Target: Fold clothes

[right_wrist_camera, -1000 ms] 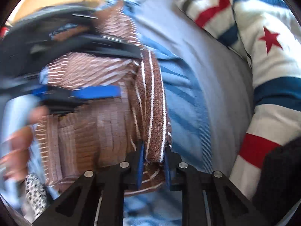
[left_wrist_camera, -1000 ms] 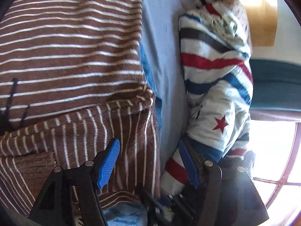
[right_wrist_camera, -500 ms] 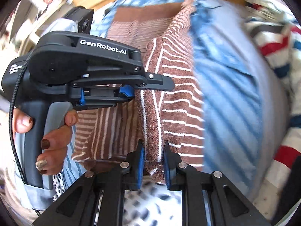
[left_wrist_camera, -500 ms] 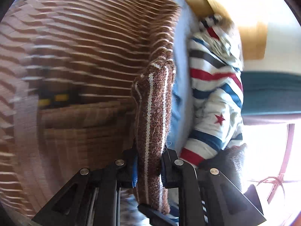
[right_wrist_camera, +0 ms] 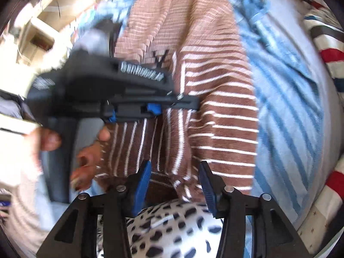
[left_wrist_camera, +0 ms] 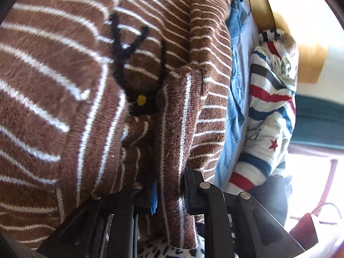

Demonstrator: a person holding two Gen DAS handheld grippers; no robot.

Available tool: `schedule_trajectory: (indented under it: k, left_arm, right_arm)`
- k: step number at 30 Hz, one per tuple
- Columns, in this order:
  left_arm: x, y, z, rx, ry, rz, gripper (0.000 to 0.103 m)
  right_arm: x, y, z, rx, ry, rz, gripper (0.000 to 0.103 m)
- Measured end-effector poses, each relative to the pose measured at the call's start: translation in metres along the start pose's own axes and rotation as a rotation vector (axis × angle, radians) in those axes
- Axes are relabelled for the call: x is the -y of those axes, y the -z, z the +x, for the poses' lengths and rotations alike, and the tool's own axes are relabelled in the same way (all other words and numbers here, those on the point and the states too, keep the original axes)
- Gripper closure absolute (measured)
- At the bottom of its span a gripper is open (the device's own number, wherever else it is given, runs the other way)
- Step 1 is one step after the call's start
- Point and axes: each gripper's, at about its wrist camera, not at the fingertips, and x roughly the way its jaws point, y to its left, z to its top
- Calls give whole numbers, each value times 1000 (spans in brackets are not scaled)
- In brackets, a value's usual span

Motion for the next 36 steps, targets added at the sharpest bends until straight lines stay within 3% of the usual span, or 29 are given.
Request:
schedule_trajectory:
  k: [2,4,6,7,8,10,15,16,17,18,22,29,30,33,34,36]
  left_arm:
    - [4,4,-4,8,-16,-10,78]
    - [8,12,-15,43,-48,-6,68]
    - [9,24,-30,85,-61,15,51]
    - [9,29,-36,99,-68,28,50]
    - [10,35,-42,112,-75,40,50]
    - [12,43,-46,95,-45,65,50]
    - [8,55,-19,-6,46,35,51]
    - [6,55,-14,-4,60,23,58]
    - [3,56,-11,6,43,13,85]
    - [0,57,-9,25,6,3,87]
    - [-12,61,-17,84,-70,-19,87]
    - [7,68,-13,68,-264,119,78]
    - [6,69,-15,66,-267,118,73]
    - [-2,73,-20,59,-256,103,72]
    - [-6,73,-19,51,-243,96,72]
    - [-10,69,-20,31,-212,84,72]
  right_arm:
    - [14,7,-20,48,26,48,36]
    - [30,11,-30,74,81,79,37]
    - [43,14,-33,80,141,100,37]
    - [50,15,-35,83,171,111,47]
    - [57,16,-36,87,201,122,58]
    - [63,23,-33,74,229,134,60]
    - [49,15,-7,29,201,119,61]
    - [47,17,-4,23,201,111,62]
    - [45,19,-4,18,208,112,62]
    - [44,20,-5,15,215,114,62]
    - [43,28,-28,48,227,124,60]
    - [33,32,-83,145,261,152,56]
    - [27,33,-89,158,259,147,56]
    - [10,31,-105,192,254,130,56]
    - [0,4,-95,187,250,120,56]
    - [-5,-9,-81,165,252,95,56]
